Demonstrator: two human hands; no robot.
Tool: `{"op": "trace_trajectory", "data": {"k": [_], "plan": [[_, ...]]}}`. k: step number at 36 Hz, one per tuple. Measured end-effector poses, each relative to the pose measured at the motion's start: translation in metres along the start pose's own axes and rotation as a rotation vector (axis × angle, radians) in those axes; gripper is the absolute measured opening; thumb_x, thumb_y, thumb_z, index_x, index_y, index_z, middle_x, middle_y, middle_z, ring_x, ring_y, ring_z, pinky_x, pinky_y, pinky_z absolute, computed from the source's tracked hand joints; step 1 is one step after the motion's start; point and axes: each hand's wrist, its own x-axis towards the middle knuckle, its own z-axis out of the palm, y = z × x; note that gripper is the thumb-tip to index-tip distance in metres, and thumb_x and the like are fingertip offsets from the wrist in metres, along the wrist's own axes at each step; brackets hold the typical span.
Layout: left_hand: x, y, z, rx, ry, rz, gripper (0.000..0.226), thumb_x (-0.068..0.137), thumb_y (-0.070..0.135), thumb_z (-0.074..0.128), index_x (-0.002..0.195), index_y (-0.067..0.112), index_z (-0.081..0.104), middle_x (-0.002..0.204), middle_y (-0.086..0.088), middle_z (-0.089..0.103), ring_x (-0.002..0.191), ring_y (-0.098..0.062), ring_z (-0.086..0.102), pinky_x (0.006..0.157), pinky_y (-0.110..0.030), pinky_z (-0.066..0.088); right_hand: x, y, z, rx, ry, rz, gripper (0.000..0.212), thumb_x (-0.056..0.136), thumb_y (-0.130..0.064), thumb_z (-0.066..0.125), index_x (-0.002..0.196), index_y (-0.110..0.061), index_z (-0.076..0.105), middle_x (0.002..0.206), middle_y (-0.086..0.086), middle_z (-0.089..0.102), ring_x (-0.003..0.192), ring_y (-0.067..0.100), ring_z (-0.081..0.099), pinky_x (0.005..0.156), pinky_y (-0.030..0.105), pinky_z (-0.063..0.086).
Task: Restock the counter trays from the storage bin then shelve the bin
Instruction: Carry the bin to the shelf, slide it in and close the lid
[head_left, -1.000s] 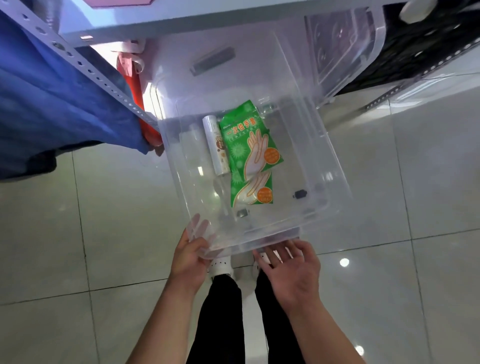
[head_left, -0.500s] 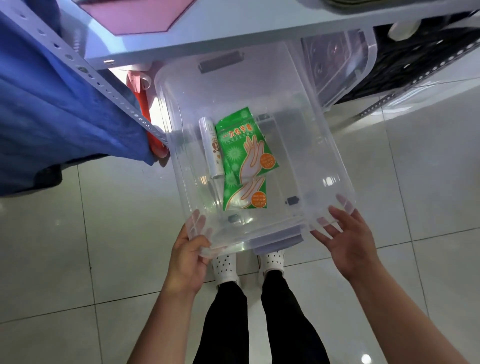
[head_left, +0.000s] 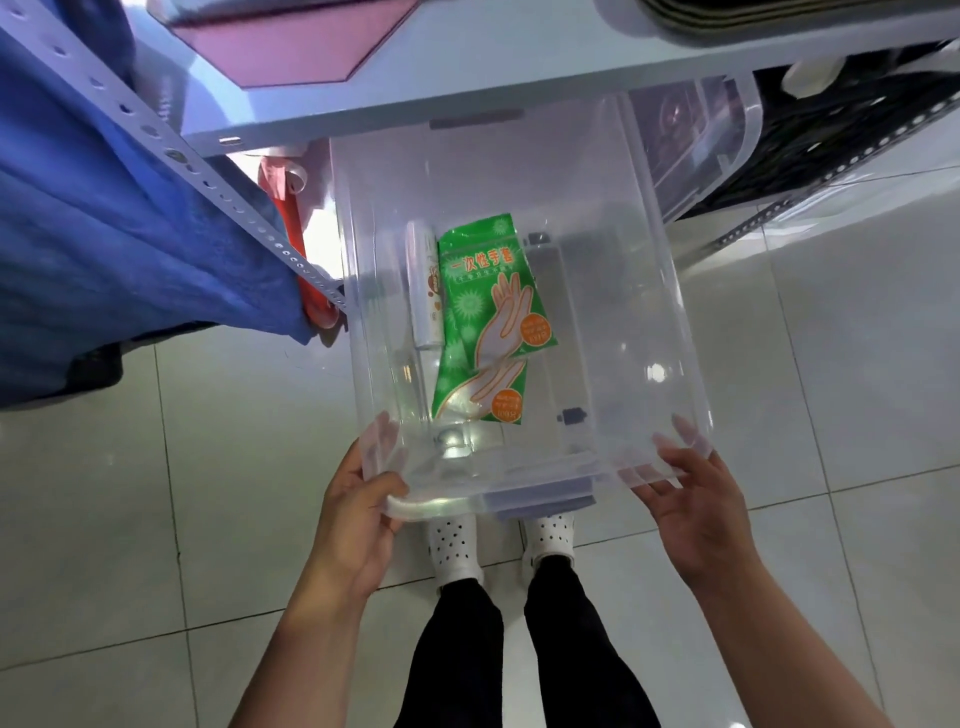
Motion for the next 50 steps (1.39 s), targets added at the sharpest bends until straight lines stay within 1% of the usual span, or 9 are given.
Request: {"op": "trace_trajectory", "data": {"k": [6, 9, 14, 17, 20, 25, 34, 42, 50], "plan": [[0.033, 0.015, 0.019, 0.013, -0.018, -0.009, 0.069, 0.086, -0.016, 0.04, 0.132, 0.033, 0.056, 0.139, 0.011, 0.05, 0.125, -0.013, 0.05, 0.072, -0.029, 0.059, 0.032, -0.006, 0.027, 0.042, 0.007, 0.063, 0.041, 0.091, 0.0, 0.054, 0.13, -0.014, 0.057, 0.122, 0.01, 0.055, 0.115, 0.041, 0.059, 0.083, 0.047, 0.058], [0.043, 0.014, 0.023, -0.161, 0.0, -0.063, 0.053, 0.088, -0.006, 0.043, 0.129, 0.023, 0.059, 0.134, 0.003, 0.055, 0.112, -0.013, 0.056, 0.085, -0.036, 0.055, 0.038, -0.01, 0.034, 0.125, -0.002, 0.135, 0.031, 0.092, -0.013, 0.058, 0.123, -0.009, 0.056, 0.127, 0.013, 0.055, 0.118, 0.044, 0.058, 0.086, 0.054, 0.056], [0.042, 0.007, 0.017, -0.563, 0.073, -0.07, 0.038, 0.087, 0.011, 0.053, 0.123, 0.009, 0.064, 0.116, -0.009, 0.065, 0.109, -0.026, 0.065, 0.103, -0.043, 0.048, 0.035, -0.02, 0.03, 0.271, -0.05, 0.182, 0.054, 0.088, -0.036, 0.061, 0.134, -0.009, 0.052, 0.134, 0.022, 0.054, 0.118, 0.046, 0.057, 0.099, 0.062, 0.044], [0.034, -0.001, 0.025, -0.546, 0.08, -0.096, 0.027, 0.089, 0.01, 0.057, 0.114, 0.01, 0.066, 0.111, -0.011, 0.065, 0.105, -0.029, 0.067, 0.099, -0.044, 0.051, 0.031, -0.022, 0.029, 0.257, -0.065, 0.202, 0.059, 0.089, -0.038, 0.058, 0.142, -0.013, 0.045, 0.139, 0.02, 0.048, 0.124, 0.045, 0.052, 0.101, 0.062, 0.041], [0.03, -0.004, 0.035, -0.482, 0.091, -0.084, 0.045, 0.09, 0.006, 0.058, 0.135, 0.008, 0.056, 0.103, -0.008, 0.071, 0.103, -0.027, 0.067, 0.095, -0.038, 0.053, 0.032, -0.027, 0.034, 0.194, -0.056, 0.195, 0.055, 0.09, -0.036, 0.054, 0.141, -0.018, 0.047, 0.142, 0.013, 0.049, 0.127, 0.037, 0.05, 0.104, 0.06, 0.038], [0.036, -0.008, 0.052, -0.411, 0.046, 0.002, 0.049, 0.094, -0.001, 0.053, 0.142, 0.014, 0.05, 0.128, -0.009, 0.065, 0.113, -0.023, 0.064, 0.088, -0.031, 0.058, 0.058, -0.038, 0.037, 0.193, -0.152, 0.181, 0.049, 0.09, -0.03, 0.05, 0.138, -0.019, 0.051, 0.135, 0.008, 0.06, 0.122, 0.034, 0.058, 0.098, 0.062, 0.043], [0.075, -0.012, 0.089, -0.495, -0.01, 0.159, 0.049, 0.097, -0.005, 0.041, 0.143, 0.012, 0.047, 0.132, -0.01, 0.06, 0.131, -0.025, 0.052, 0.108, -0.04, 0.043, 0.112, -0.061, 0.057, 0.093, -0.337, 0.163, 0.05, 0.089, -0.03, 0.045, 0.137, -0.021, 0.052, 0.129, 0.006, 0.066, 0.127, 0.032, 0.052, 0.107, 0.061, 0.032], [0.113, 0.002, 0.103, -0.297, -0.089, 0.429, 0.021, 0.096, 0.001, 0.052, 0.105, 0.017, 0.062, 0.09, 0.001, 0.061, 0.107, -0.021, 0.064, 0.107, -0.04, 0.045, 0.141, -0.053, 0.085, 0.117, -0.497, 0.101, 0.052, 0.088, -0.026, 0.045, 0.139, -0.019, 0.05, 0.131, 0.005, 0.064, 0.122, 0.028, 0.059, 0.107, 0.057, 0.031], [0.156, 0.018, 0.103, -0.428, -0.092, 0.524, 0.038, 0.093, -0.002, 0.056, 0.127, 0.013, 0.061, 0.093, -0.005, 0.068, 0.092, -0.02, 0.07, 0.087, -0.032, 0.058, 0.171, -0.039, 0.102, 0.226, -0.707, 0.052, 0.04, 0.083, -0.017, 0.044, 0.12, -0.02, 0.06, 0.136, 0.006, 0.061, 0.123, 0.029, 0.059, 0.105, 0.056, 0.036]]}}
